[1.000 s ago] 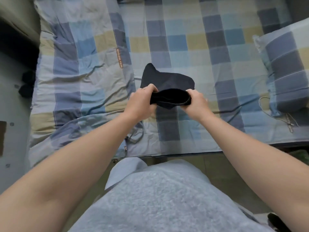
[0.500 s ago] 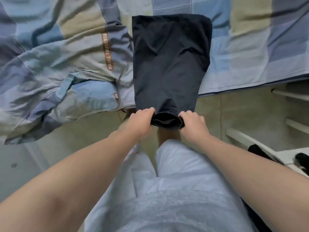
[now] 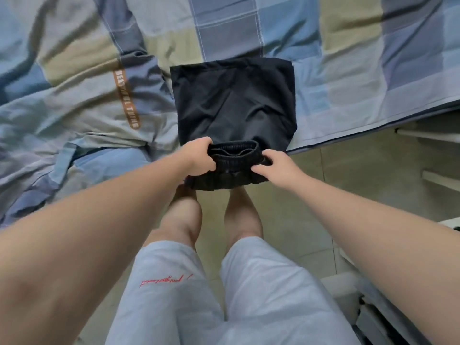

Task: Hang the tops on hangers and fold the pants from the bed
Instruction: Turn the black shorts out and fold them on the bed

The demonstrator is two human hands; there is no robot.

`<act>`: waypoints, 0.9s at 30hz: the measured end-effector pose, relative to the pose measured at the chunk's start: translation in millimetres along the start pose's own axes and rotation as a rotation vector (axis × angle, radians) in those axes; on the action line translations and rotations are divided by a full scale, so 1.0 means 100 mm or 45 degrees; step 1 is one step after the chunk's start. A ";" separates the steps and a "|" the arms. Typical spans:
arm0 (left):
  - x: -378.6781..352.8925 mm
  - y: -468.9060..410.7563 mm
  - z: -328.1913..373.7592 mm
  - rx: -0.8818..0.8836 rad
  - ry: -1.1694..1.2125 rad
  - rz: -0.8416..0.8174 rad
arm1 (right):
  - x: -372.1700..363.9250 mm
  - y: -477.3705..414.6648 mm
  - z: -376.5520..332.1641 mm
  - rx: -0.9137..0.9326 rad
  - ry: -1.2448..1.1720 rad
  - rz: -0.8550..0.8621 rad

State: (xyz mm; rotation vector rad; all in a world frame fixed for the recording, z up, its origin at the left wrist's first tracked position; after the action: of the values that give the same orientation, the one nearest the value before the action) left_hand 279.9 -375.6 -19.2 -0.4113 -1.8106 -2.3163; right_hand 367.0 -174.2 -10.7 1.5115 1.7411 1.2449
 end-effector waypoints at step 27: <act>0.12 -0.88 -0.42 0.530 0.947 0.488 | 0.52 -1.28 0.08 -0.142 -0.488 0.422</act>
State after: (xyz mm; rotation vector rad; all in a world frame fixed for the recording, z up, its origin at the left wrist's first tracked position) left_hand 237.0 -394.4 -105.5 0.1485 -1.5760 -1.4862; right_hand 299.9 -117.0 -117.1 1.8783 1.1926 1.0893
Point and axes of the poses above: each hand's wrist, its own y-axis away from the middle knuckle, its own x-axis out of the back of the hand, z = x × y, the point moved 4 cm from there along -y, towards the middle knuckle, and after that the axes turned 14 degrees about -y, right-handed, at the moved point
